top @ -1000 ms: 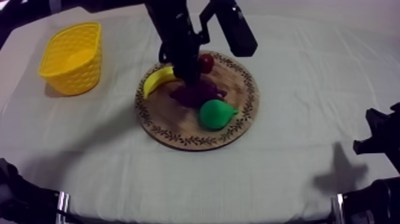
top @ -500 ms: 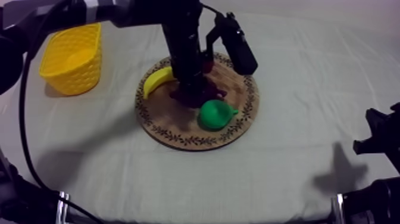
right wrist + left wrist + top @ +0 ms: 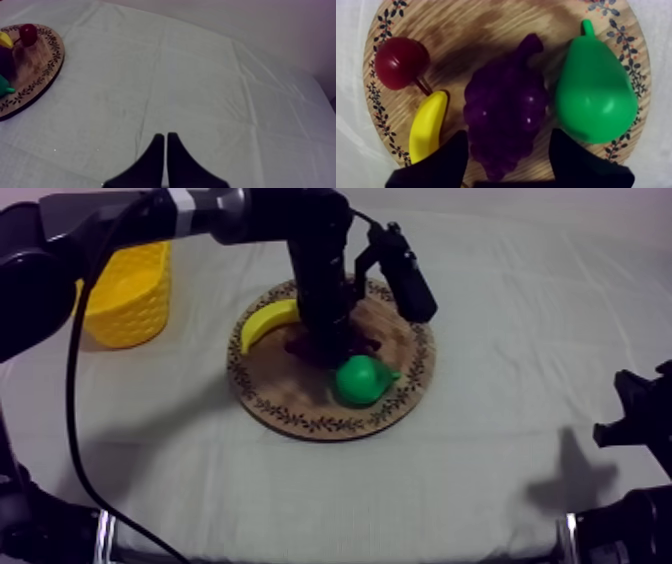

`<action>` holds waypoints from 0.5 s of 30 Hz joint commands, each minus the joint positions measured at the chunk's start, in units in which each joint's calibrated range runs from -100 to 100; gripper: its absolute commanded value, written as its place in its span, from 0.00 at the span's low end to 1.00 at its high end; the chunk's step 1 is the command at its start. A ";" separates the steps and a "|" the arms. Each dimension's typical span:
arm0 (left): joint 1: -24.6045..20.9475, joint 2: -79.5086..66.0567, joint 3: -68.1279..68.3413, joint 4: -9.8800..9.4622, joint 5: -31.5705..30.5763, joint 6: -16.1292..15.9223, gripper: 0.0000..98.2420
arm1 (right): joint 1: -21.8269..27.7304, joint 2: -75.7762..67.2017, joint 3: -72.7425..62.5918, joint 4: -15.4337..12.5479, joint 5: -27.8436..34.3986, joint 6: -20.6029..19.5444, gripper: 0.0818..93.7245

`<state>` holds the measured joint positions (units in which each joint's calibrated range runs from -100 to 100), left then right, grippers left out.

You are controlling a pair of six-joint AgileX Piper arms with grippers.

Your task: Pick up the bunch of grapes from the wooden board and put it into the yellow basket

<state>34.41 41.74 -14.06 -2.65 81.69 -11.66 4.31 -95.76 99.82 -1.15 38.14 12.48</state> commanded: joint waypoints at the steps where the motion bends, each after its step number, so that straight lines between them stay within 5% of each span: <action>1: -0.07 0.35 -0.27 -0.04 0.05 0.06 0.64 | -0.02 0.00 -0.04 0.00 0.00 0.00 0.00; 15: -0.56 4.79 -3.70 0.22 1.88 0.25 0.63 | -0.02 0.00 -0.04 0.00 0.00 0.00 0.00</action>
<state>33.87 46.34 -17.64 -2.45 83.44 -11.46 4.31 -95.76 99.82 -1.15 38.14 12.48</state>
